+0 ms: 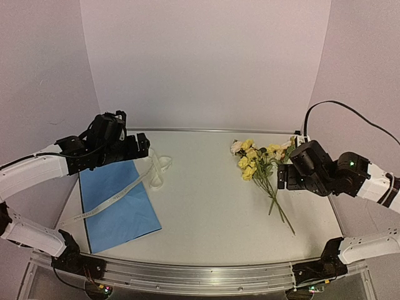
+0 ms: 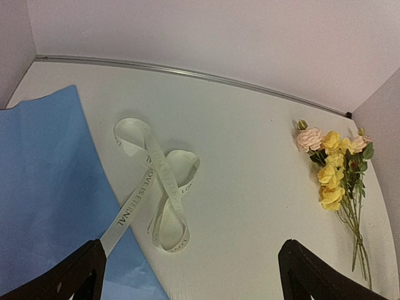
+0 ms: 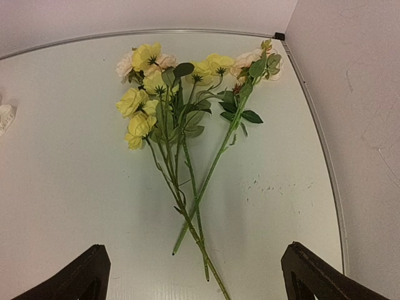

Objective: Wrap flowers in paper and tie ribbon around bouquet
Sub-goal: Move the folded wrapping paper to the center of the board.

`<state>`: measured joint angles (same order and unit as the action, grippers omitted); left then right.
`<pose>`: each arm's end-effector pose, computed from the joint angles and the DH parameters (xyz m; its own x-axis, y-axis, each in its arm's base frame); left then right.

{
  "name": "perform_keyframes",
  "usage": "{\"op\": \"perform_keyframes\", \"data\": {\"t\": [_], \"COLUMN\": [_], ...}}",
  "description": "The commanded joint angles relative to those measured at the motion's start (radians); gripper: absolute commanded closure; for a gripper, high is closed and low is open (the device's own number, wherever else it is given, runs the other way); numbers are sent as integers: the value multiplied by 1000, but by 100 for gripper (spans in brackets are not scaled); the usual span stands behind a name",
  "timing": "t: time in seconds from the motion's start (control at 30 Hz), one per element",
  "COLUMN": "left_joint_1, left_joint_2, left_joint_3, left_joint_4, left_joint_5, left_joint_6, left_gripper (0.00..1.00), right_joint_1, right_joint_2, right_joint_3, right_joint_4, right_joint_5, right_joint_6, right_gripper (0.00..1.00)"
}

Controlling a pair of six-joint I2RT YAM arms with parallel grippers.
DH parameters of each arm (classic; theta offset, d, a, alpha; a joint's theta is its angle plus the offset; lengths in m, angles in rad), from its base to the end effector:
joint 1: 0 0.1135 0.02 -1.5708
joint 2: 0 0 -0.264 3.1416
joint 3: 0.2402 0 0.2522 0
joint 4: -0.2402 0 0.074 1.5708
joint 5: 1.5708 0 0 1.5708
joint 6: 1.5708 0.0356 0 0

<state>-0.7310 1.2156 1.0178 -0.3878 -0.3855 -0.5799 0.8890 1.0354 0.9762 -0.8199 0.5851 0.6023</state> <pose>0.2094 -0.1698 0.3126 -0.5553 -0.1840 -0.8110 0.0969 0.9543 -0.2828 0.1410 0.1425 0.3061 -0.6409 -0.0402 -0.7666 -0.0755 0.9971 0.0109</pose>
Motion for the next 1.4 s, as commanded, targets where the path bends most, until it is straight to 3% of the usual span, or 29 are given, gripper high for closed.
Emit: {"op": "perform_keyframes", "data": {"t": [0.0, 0.1, 0.23, 0.43, 0.7, 0.9, 1.13, 1.37], "left_joint_1": [19, 85, 209, 219, 217, 186, 73, -71], "left_joint_2": [-8, 7, 27, 196, 410, 485, 562, 609], "left_joint_3": [-20, -26, -103, -159, -149, -143, -125, -101], "left_joint_4": [-41, -85, -15, 115, 215, 219, 209, 186], "left_joint_5": [-104, -103, 65, 201, 250, 264, 287, 373], "left_joint_6": [-85, -115, -122, -157, -215, -226, -230, -194], "left_gripper": [0, 0, 0, 0, 0, 0, 0, 0], "right_joint_1": [0, 0, 0, -1, -3, -5, -19, -215], "right_joint_2": [45, 58, 91, 136, 171, 175, 145, 180], "right_joint_3": [31, 8, -12, -19, -31, -57, -101, -138], "right_joint_4": [7, 35, 82, 122, 138, 143, 143, 130], "right_joint_5": [-34, -55, -98, -121, -147, -149, -107, -250], "right_joint_6": [-3, 16, 32, 29, 29, 41, 57, 100], "right_gripper": [2, 2, 2, 2, 2, 2, 2, 2]}}
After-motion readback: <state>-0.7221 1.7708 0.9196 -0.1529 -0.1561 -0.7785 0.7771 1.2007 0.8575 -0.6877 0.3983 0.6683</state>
